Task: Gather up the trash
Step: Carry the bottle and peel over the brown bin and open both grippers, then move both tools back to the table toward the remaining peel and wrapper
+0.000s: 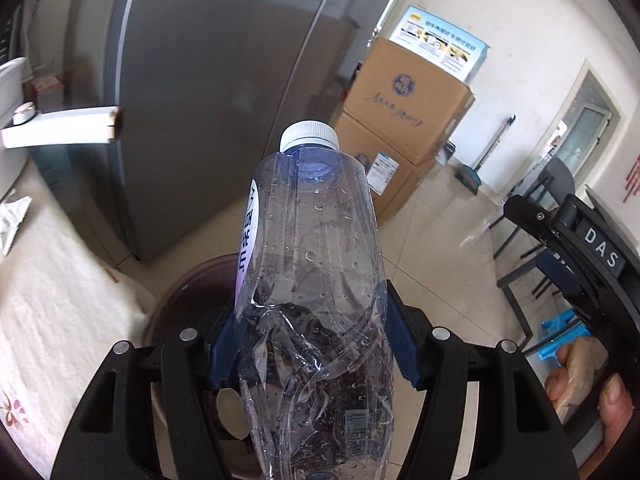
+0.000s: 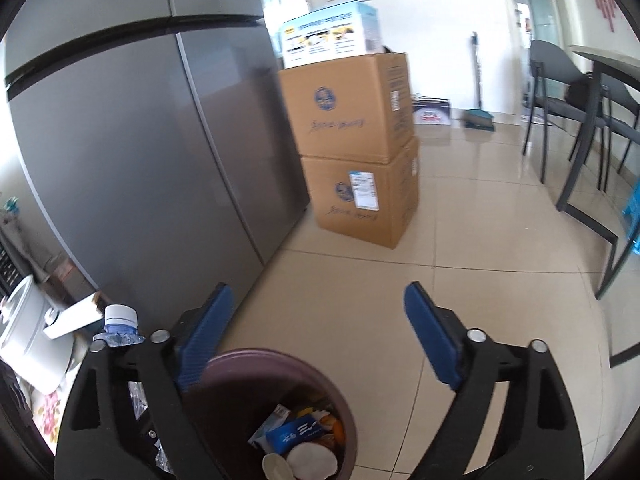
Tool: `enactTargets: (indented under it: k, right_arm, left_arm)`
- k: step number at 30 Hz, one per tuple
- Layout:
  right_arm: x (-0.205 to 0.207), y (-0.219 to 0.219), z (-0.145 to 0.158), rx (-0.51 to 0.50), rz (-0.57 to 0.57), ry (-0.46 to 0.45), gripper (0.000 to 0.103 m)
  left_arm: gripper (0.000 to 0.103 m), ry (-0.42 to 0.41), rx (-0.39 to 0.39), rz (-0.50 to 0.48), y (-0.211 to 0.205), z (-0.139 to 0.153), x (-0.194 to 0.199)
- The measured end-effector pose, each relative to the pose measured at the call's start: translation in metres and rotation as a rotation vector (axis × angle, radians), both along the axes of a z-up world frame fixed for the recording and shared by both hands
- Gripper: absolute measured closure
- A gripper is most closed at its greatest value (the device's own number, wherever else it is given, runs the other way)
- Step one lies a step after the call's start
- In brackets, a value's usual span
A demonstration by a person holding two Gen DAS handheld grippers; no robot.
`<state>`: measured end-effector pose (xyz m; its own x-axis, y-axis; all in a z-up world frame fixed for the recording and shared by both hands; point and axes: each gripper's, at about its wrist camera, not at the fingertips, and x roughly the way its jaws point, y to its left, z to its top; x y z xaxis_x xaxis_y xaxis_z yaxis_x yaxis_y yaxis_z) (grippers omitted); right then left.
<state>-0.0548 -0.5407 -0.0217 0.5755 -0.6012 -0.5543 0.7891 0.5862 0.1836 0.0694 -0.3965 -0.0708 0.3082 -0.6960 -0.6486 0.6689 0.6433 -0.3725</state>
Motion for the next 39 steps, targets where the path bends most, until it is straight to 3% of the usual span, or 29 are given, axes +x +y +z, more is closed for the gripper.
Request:
enactTargets:
  k: [7,10,13,39]
  right_arm:
    - [-0.008,-0.007,-0.001,-0.082,-0.101,0.042,0.007]
    - [-0.005,-0.009,-0.005,-0.116,-0.134,0.088,0.007]
    - [-0.001,-0.009,-0.007,-0.132,-0.137,0.123,0.007]
    - [0.071,0.069,-0.011,-0.221,0.062,0.257,0.007]
  left_arm:
    - [0.039,0.011,0.026,-0.036,-0.017,-0.004,0.003]
    - [0.029,0.012,0.048,-0.031,-0.02,-0.008,0.005]
    - [0.029,0.021,0.054,-0.013,-0.016,-0.012,0.009]
    - [0.023,-0.05,0.058,0.247,0.072,0.008,0.059]
